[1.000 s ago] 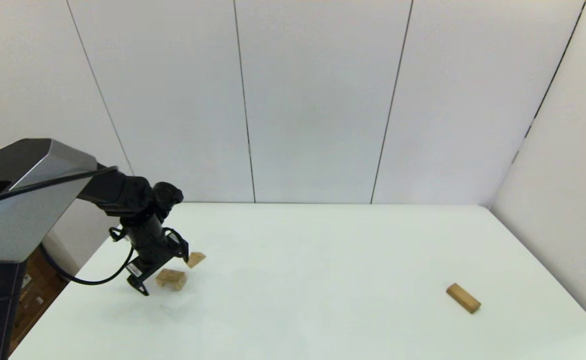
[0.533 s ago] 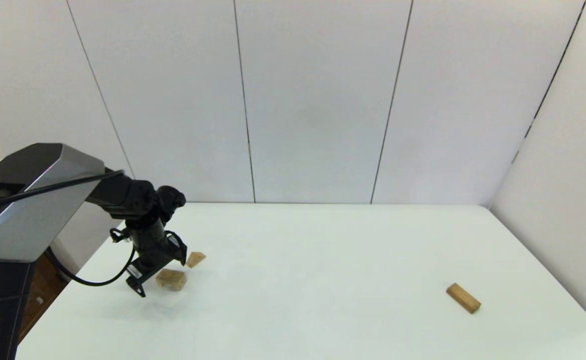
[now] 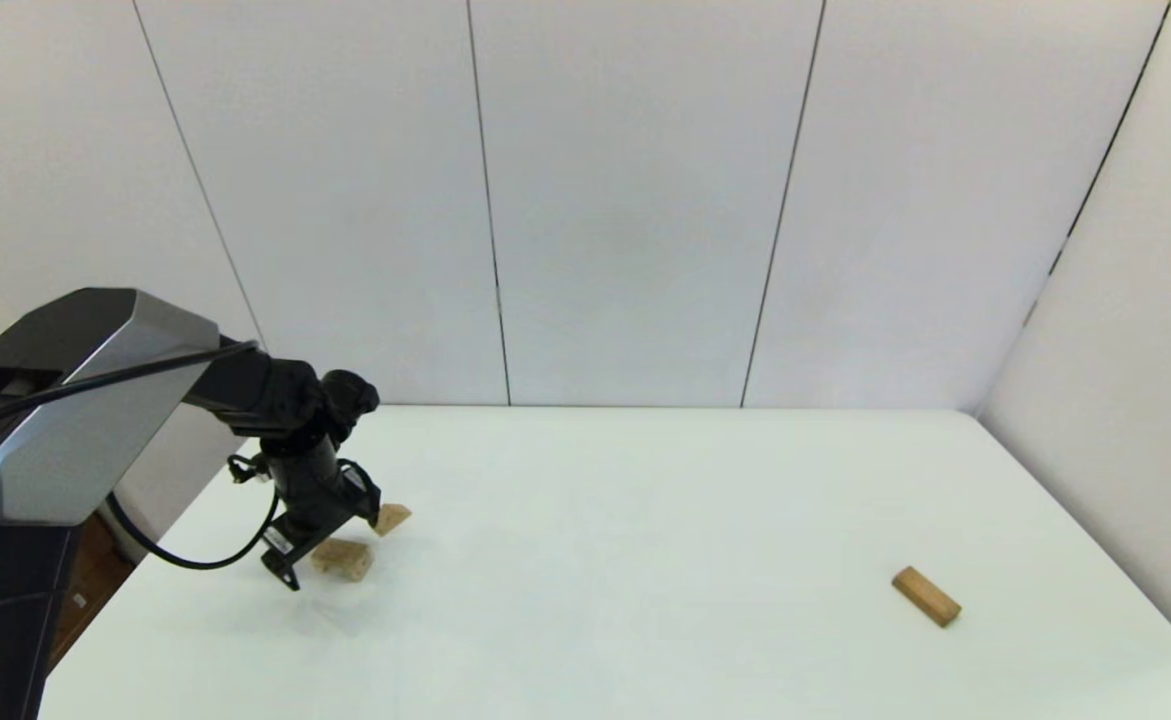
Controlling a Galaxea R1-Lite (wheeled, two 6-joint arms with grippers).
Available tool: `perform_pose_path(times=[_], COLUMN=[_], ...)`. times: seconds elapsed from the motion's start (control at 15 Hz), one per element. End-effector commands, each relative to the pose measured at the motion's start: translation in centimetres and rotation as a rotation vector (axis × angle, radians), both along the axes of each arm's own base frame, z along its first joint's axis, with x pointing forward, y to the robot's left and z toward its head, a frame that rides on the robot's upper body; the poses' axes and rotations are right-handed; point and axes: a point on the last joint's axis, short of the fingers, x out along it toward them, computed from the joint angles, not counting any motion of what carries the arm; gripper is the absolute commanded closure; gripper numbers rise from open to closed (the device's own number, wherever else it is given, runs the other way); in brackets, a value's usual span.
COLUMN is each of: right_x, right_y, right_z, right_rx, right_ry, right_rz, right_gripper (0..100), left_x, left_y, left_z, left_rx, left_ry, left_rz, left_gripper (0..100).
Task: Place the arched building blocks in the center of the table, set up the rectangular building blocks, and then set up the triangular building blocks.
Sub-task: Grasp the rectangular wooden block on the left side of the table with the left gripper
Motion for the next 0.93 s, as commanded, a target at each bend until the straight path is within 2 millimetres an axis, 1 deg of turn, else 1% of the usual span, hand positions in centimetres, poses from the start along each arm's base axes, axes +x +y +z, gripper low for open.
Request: perform_pose_path(times=[0.07, 0.33, 0.67, 0.73, 0.93], right_x=[0.00, 0.00, 0.00, 0.00, 0.00], right_y=[0.00, 0.00, 0.00, 0.00, 0.00], right_z=[-0.01, -0.01, -0.01, -0.01, -0.01], right_rx=[0.000, 0.000, 0.000, 0.000, 0.000], right_ry=[0.000, 0.000, 0.000, 0.000, 0.000], right_rz=[0.001, 0.001, 0.001, 0.001, 0.001], right_gripper=[0, 0, 0, 0, 0], left_x=[0.04, 0.22, 0.11, 0.11, 0.16], left_y=[-0.20, -0.24, -0.22, -0.28, -0.41], left_z=[0.03, -0.42, -0.41, -0.40, -0.57], left_rx=[0.001, 0.019, 0.024, 0.025, 0.026], left_ry=[-0.003, 0.003, 0.020, 0.024, 0.029], left_rz=[0.009, 0.011, 0.010, 0.008, 0.004], left_gripper=[0, 0, 0, 100, 100])
